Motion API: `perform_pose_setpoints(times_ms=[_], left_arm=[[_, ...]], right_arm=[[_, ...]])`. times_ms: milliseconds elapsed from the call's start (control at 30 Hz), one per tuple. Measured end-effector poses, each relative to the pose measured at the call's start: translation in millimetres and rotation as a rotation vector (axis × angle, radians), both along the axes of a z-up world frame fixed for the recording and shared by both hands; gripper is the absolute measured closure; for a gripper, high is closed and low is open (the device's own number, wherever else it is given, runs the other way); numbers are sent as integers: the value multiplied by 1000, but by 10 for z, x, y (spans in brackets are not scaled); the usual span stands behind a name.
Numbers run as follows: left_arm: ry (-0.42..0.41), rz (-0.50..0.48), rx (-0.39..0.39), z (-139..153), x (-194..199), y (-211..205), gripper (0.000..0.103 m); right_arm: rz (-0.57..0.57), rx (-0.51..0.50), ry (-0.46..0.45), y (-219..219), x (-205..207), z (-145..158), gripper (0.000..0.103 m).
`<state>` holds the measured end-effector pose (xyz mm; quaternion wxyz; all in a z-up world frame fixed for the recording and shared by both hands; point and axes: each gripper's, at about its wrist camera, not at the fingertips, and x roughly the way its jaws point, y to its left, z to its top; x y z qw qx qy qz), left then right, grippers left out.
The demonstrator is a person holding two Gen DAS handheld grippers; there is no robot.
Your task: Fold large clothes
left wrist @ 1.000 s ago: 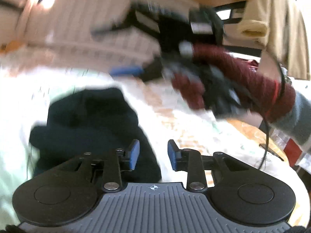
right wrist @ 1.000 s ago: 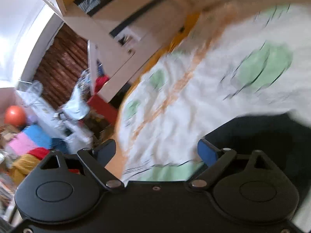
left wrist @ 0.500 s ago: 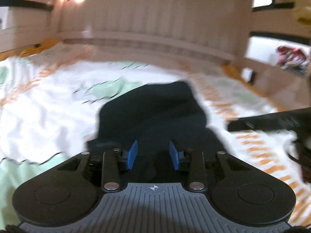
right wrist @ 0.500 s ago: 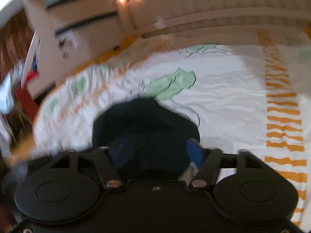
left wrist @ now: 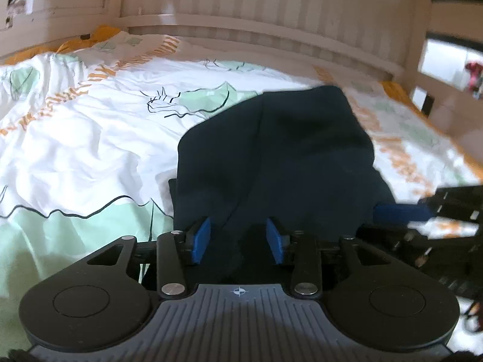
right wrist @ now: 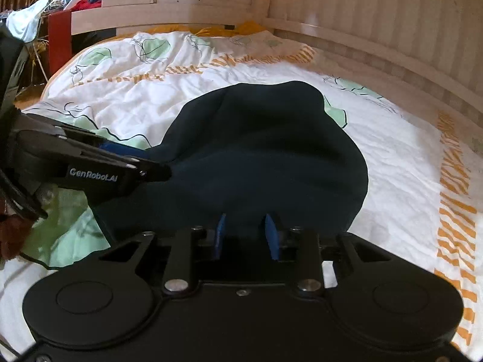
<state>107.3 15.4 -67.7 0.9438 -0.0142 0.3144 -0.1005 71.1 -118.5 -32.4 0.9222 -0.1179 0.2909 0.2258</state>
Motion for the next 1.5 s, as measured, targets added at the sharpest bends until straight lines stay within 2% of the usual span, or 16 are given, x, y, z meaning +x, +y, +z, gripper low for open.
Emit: perform_pose_setpoints(times_ms=[67, 133, 200, 267, 433, 600, 767, 900, 967, 1033, 1100, 1200, 1233, 1267, 1367, 1500], left_arm=[[7, -11, 31, -106, 21, -3, 62], [6, -13, 22, -113, 16, 14, 62], [8, -13, 10, -113, 15, 35, 62], [6, -15, 11, -113, 7, 38, 62], [6, -15, 4, -109, -11, 57, 62], [5, -11, -8, -114, -12, 82, 63], [-1, -7, -4, -118, -13, 79, 63], [-4, -9, -4, -109, -21, 74, 62], [-6, -10, -1, -104, -24, 69, 61], [-11, -14, 4, -98, -27, 59, 59], [-16, -15, 7, -89, -32, 52, 57], [-25, -8, 2, -66, -41, 67, 44], [-29, 17, 13, -54, -44, 73, 14], [-29, 54, 24, -47, -45, 88, 0], [-9, 91, -31, 1, -38, 214, 0], [-54, 112, -13, 202, -119, 268, 0]], right_arm=[[20, 23, 29, -59, 42, 45, 61], [25, 97, 63, -178, 131, 157, 62], [-13, 158, 51, -243, 229, 248, 62], [-46, 170, 22, -266, 372, 325, 61], [-98, 154, 23, -126, 940, 311, 62], [-156, 104, 159, 83, 1548, 26, 62], [-143, -19, 201, 271, 1685, -123, 54], [-145, 2, 177, 211, 1618, -145, 53], [-122, 44, 157, 156, 1563, -134, 45], [-60, 79, 138, 128, 1505, -112, 24], [-20, 68, 113, 158, 1453, -80, 15], [-7, 32, 77, 208, 1369, -38, 10], [-7, 30, 70, 215, 1355, -26, 9], [-8, 28, 63, 215, 1340, -16, 8], [-10, 20, 23, 192, 1256, 37, 1], [-89, 62, -48, 58, 1090, 196, 1]])
